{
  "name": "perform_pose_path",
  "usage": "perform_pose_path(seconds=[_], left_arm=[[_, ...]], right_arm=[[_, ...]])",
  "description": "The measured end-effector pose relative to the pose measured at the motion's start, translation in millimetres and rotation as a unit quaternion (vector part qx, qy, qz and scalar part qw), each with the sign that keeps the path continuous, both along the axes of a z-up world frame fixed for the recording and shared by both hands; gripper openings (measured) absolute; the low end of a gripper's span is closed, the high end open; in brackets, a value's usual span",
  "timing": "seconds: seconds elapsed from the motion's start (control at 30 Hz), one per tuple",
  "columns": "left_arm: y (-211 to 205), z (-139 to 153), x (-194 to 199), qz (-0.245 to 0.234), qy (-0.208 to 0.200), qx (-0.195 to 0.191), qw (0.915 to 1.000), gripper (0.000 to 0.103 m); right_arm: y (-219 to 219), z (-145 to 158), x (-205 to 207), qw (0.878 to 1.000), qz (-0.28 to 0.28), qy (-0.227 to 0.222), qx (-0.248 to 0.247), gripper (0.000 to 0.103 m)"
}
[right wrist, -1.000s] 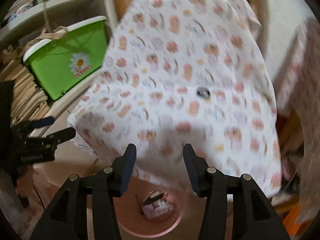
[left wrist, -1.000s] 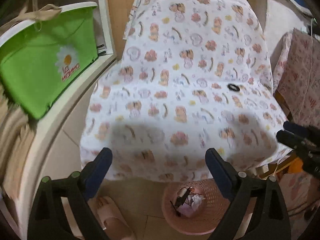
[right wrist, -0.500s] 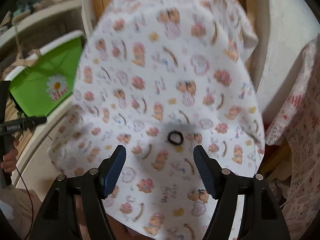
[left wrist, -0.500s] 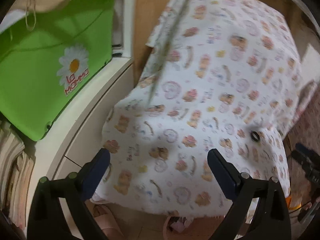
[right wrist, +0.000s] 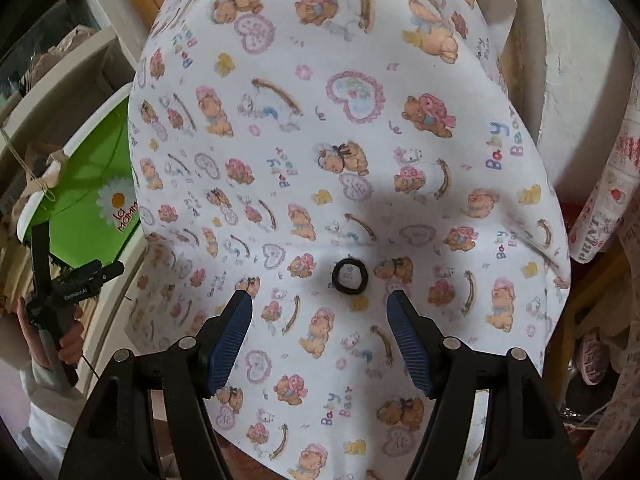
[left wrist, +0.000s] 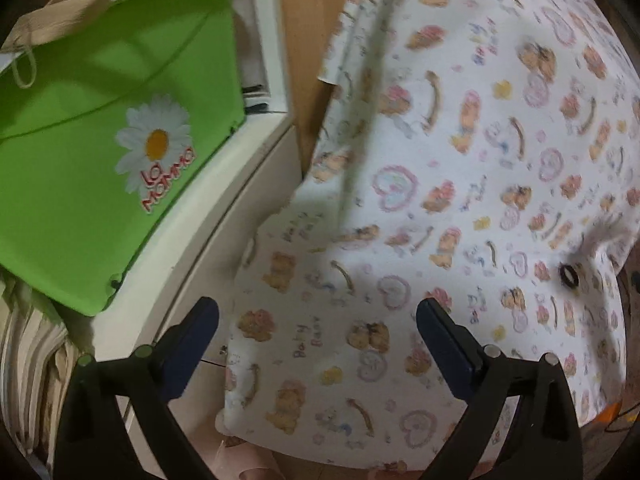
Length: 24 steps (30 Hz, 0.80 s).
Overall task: Collect trash
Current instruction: 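Move the right gripper to the black hair tie on the cloth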
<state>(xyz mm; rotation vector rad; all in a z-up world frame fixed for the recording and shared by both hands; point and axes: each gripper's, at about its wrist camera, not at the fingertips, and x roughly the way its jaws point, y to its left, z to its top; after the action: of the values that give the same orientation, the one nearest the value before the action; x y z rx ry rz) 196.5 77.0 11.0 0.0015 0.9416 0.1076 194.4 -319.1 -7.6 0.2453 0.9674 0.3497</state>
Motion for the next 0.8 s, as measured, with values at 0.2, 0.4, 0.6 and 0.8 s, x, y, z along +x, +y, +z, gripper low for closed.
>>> perform_pose_path(seconds=[0.2,0.4,0.6,0.8], left_arm=[[5.4,0.2,7.9,-0.01,0.016,-0.063,0.9978,0.101],[-15.5,-21.9,21.4,-0.005,0.065,-0.04,0.9971,0.102],[-26.0,-34.5,28.1,0.014,0.107,-0.046,0.9931,0.102],[-54.7,-38.6,19.5,-0.024,0.11,0.001,0.9937,0.102]], right_arm=[[1.3,-12.1,16.1,1.0,-0.003,0.025,-0.01,0.072],[36.7,-34.1,26.1,0.995,0.014,0.033,-0.093,0.072],[59.1,-54.6,40.8,0.988,-0.008,0.06,-0.141,0.064],[56.5,-68.8,54.3,0.988,-0.031,0.077,-0.131,0.056]])
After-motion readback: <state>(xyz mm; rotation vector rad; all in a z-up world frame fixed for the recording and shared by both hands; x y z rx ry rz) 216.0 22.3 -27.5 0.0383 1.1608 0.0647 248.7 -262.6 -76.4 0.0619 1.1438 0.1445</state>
